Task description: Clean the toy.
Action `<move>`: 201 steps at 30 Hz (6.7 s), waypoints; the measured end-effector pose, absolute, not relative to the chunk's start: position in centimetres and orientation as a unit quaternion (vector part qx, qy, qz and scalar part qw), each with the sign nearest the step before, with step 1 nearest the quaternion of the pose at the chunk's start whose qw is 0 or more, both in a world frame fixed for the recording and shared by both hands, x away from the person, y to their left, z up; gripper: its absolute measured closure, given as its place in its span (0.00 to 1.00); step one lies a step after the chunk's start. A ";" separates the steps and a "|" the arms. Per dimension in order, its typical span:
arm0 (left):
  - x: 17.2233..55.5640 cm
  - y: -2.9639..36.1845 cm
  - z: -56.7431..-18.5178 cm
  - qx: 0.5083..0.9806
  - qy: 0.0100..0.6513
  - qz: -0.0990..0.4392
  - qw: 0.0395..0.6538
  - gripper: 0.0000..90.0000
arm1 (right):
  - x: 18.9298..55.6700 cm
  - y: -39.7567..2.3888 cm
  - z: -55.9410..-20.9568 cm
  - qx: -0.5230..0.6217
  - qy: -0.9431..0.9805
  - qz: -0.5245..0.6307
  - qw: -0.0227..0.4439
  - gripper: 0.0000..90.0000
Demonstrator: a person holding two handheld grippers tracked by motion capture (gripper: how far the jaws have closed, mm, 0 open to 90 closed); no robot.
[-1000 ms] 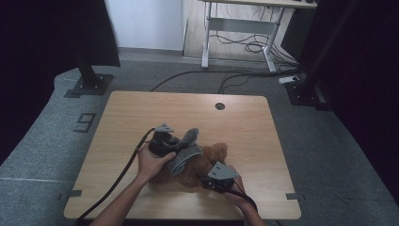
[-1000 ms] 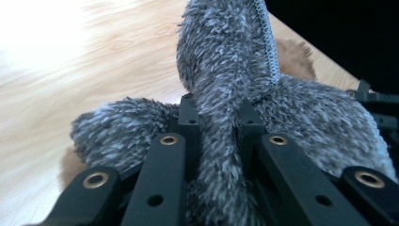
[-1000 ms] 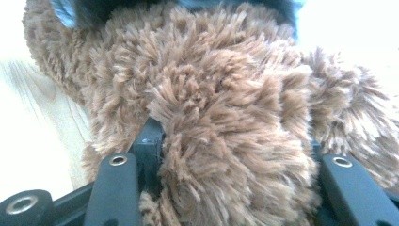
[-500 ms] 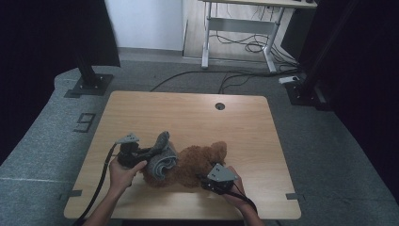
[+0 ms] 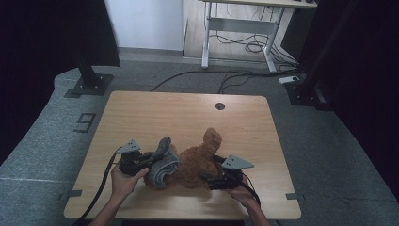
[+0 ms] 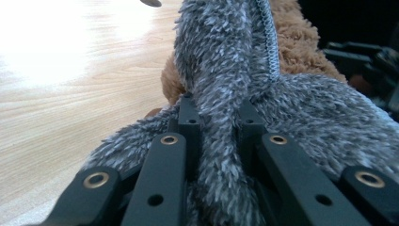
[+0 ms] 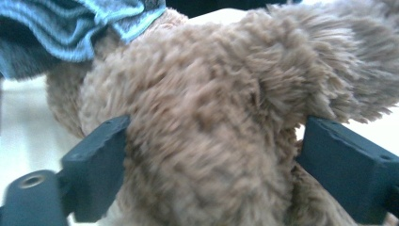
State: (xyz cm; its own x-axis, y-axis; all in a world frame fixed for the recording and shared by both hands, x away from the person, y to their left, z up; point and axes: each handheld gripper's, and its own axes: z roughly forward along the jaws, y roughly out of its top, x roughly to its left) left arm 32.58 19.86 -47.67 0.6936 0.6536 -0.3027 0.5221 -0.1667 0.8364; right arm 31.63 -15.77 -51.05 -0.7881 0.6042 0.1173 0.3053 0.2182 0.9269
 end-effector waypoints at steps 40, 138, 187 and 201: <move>35.8 16.8 -48.1 0.766 0.368 0.069 0.522 0.87 | 31.3 -16.0 -52.2 0.303 0.752 0.540 0.224 0.15; 37.9 11.0 -46.0 0.802 0.358 0.023 0.477 0.85 | 30.4 -14.5 -53.7 0.292 0.778 0.486 0.271 0.50; 34.3 24.4 -48.6 0.776 0.438 0.116 0.439 0.85 | 30.8 -14.9 -54.0 0.306 0.772 0.499 0.249 0.53; 34.8 26.1 -50.7 0.779 0.466 0.102 0.407 0.85 | 30.8 -15.1 -54.0 0.307 0.771 0.500 0.249 0.53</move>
